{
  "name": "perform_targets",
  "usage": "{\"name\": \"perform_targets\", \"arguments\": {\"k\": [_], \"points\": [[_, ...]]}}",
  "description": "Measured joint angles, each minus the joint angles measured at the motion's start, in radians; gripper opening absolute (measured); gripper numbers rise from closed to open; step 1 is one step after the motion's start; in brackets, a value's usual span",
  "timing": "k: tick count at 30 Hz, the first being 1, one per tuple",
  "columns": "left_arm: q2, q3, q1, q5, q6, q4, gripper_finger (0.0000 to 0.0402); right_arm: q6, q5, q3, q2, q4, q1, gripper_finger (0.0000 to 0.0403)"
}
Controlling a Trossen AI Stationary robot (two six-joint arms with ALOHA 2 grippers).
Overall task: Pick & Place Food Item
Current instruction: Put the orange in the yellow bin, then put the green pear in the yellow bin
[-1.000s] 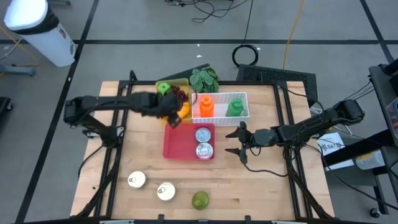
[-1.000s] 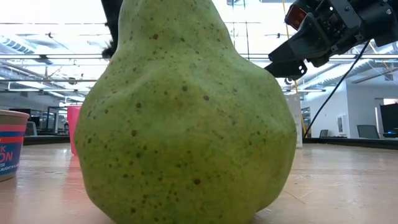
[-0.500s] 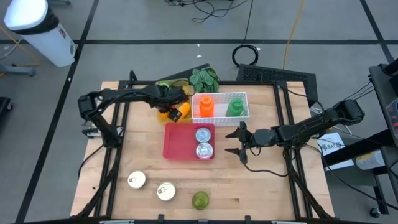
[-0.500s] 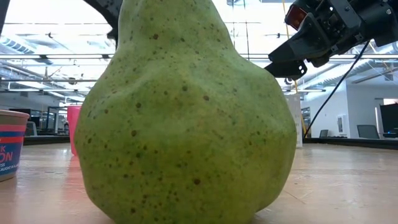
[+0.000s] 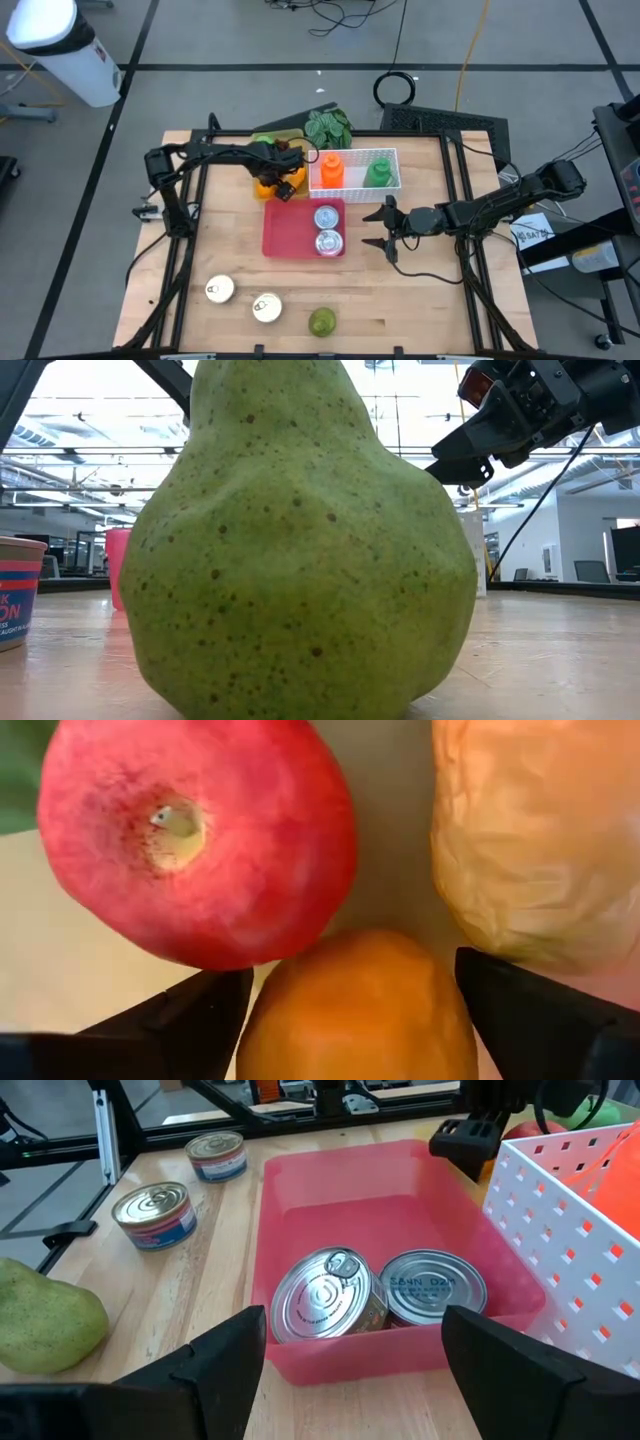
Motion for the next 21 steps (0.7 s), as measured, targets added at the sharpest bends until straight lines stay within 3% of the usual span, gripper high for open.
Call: {"name": "perform_targets", "arguments": {"k": [8,17,21], "points": [[-0.067,0.0,0.002,0.005,0.047,0.01,0.0364,0.0,0.0,0.0,0.0,0.0,0.0,0.0283],[-0.289,0.0,0.018,-0.004,0.045,0.017,0.0365,-0.002,-0.002,0.0,0.0,0.024,0.01,0.0283],[-0.399,0.0,-0.03,-0.039,0.021,0.032,0.0365,-0.061,-0.003,0.0,0.014,0.09,0.059,0.0283]]}}
